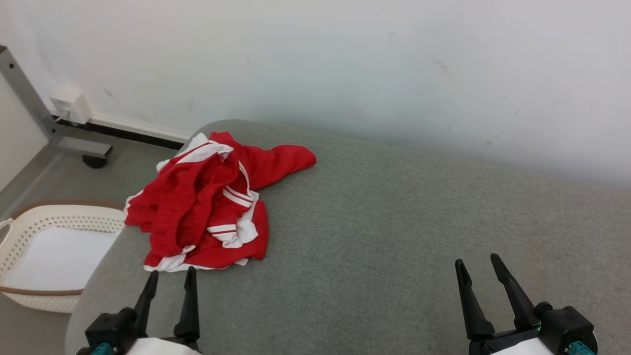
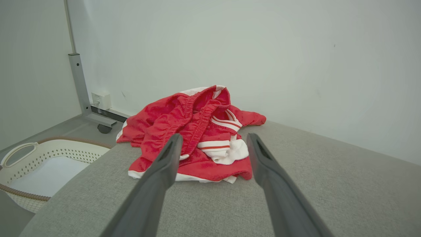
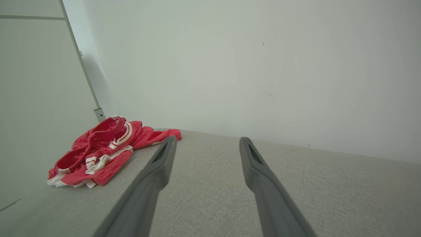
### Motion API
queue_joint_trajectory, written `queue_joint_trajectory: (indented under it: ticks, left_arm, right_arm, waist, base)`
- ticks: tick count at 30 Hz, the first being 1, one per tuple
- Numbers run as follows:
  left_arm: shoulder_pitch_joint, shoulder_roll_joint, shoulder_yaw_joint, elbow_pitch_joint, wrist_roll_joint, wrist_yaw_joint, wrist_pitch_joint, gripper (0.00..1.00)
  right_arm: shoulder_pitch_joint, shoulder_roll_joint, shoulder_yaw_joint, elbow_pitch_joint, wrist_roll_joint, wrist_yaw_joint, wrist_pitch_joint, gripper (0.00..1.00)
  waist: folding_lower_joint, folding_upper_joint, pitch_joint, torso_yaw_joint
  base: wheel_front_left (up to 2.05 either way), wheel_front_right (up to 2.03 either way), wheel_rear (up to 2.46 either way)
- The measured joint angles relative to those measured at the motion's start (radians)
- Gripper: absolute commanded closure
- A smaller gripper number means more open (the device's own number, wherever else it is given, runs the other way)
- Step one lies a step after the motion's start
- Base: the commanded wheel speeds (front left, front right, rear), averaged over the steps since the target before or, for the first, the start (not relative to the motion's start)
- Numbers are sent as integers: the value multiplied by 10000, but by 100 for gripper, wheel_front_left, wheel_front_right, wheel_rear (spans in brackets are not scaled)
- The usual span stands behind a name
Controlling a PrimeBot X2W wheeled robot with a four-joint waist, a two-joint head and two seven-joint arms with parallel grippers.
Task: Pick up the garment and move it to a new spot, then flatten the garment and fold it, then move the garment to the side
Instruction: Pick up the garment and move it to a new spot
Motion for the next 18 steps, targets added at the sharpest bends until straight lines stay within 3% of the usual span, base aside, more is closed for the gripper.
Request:
queue_joint_trajectory:
  ticks: [9,18]
  left_arm:
    - [1,2,151,102,77,-52,0,0]
    - [-327,69,282,711,199,-157,0,0]
  right_arm:
    - [-1,0,355,56,79,0,0,0]
    - [-26,0,612,67,77,0,0,0]
  waist:
    - [0,0,-30,812]
    - [0,0,21,658]
  base:
    - [0,0,0]
    - [0,0,0]
